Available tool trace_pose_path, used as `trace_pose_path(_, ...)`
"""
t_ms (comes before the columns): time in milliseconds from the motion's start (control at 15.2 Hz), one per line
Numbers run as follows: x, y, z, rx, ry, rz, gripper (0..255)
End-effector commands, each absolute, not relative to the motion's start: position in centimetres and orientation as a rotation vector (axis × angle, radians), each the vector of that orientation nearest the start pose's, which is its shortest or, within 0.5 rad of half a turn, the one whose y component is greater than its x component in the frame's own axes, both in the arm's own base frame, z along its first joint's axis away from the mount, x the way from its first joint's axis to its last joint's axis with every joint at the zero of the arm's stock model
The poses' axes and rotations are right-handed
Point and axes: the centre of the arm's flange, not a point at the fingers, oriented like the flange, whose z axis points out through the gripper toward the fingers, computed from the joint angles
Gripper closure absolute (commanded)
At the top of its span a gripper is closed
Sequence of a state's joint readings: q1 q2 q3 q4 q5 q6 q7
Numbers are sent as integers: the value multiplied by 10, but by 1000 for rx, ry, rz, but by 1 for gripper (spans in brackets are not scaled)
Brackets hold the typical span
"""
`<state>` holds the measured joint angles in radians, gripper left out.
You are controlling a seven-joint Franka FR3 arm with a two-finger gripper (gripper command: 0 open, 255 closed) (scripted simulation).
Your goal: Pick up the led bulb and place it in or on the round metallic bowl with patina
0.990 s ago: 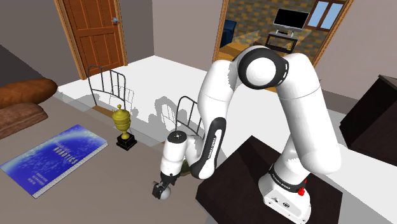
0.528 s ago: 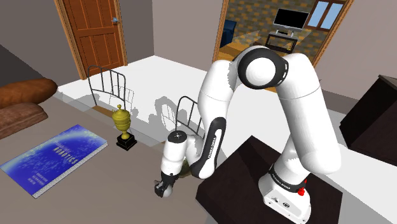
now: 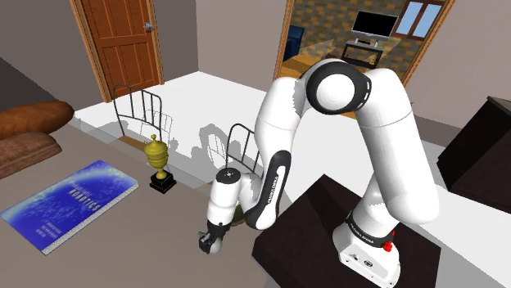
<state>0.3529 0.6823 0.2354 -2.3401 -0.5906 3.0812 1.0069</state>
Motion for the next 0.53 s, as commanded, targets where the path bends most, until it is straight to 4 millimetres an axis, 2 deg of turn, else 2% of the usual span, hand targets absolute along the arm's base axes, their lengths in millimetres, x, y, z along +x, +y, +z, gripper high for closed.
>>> trace_pose_path(0, 365, 315, 72, -3002, -164, -27, 255)
trace_pose_path(462, 365, 315, 109, -3002, -164, -27, 255)
